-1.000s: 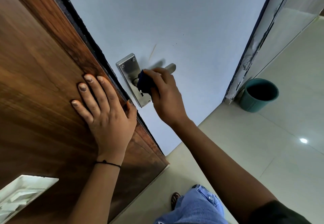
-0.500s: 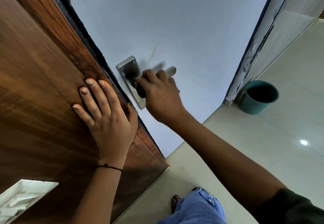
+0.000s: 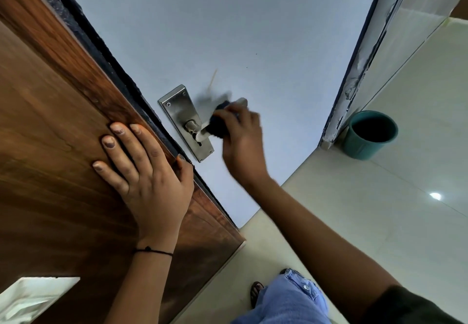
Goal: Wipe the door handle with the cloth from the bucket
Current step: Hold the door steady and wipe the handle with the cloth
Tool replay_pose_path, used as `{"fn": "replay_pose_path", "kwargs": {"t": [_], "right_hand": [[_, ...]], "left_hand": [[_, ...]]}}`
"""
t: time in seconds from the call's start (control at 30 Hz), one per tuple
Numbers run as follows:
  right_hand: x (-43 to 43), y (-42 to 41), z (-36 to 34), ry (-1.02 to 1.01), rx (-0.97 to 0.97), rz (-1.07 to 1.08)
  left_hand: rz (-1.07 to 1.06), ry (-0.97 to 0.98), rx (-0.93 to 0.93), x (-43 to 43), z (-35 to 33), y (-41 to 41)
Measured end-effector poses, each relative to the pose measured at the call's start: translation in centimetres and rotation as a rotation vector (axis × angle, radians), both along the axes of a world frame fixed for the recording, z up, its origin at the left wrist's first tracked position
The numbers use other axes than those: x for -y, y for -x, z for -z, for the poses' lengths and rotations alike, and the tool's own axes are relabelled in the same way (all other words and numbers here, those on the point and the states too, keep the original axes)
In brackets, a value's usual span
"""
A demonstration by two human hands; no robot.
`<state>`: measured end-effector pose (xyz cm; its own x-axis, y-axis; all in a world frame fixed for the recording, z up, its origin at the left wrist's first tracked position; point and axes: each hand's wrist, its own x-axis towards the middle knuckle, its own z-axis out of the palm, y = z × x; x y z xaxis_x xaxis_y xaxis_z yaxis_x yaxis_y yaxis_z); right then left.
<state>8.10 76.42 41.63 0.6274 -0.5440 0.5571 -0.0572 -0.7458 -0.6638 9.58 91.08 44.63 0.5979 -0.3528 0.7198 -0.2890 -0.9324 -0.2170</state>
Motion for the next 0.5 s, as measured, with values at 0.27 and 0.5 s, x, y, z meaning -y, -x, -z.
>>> {"fn": "replay_pose_path", "kwargs": {"t": [0.27,0.5], "right_hand": [[-3.0,-0.3,2.3,-0.211,0.265,-0.16],[1.1,-2.1,2.5,-0.533,0.409,0.046]], "left_hand": [[0.028,0.038,-0.041,-0.1,0.1,0.1],[0.041,0.084,-0.064,-0.2,0.4,0.0]]}}
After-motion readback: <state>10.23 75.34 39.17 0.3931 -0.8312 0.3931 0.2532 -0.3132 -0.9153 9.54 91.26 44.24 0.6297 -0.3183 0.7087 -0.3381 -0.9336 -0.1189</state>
